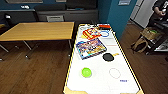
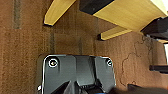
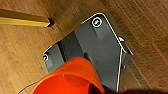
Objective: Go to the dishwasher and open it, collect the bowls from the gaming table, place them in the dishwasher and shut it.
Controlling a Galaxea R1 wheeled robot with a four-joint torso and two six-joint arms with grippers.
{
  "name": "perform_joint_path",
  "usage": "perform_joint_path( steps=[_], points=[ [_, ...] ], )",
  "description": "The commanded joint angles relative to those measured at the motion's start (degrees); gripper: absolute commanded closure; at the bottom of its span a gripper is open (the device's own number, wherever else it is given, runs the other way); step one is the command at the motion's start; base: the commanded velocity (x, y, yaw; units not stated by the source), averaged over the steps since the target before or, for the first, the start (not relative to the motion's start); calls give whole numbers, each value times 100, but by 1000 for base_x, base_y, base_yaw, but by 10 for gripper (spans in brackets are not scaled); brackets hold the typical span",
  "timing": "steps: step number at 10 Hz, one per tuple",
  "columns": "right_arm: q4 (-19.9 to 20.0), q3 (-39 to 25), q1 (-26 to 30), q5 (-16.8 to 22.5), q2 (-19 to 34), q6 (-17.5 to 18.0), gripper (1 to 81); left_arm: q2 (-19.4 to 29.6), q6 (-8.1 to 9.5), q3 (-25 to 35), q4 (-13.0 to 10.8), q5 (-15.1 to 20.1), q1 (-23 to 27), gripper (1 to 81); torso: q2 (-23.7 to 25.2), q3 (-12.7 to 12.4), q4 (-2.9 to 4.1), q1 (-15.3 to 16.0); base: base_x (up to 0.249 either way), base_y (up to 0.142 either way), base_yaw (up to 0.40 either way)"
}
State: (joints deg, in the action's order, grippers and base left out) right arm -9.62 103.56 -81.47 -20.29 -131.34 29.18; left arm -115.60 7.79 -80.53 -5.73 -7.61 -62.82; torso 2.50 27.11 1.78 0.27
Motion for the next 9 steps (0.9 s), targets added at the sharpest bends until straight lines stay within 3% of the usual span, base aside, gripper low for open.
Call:
perform_joint_path(
  steps=[1, 4, 9],
  points=[
    [-620, 1014, -383, 24, -929, -27, 811, 854, 564, 995, 28, 416, 1116, 10, 0, 0, 0, 0, 0, 0, 0],
    [-629, 1491, -410, 95, -1477, -27, 811, 889, 1093, 1171, 28, 919, 1803, 10, 0, 0, 0, 0, 0, 0, 0],
    [-629, 1605, -314, 279, -1872, -18, 811, 565, 1962, 1162, 28, 2051, 3060, 10, 0, 0, 0, 0, 0, 0, 0]
  ],
)
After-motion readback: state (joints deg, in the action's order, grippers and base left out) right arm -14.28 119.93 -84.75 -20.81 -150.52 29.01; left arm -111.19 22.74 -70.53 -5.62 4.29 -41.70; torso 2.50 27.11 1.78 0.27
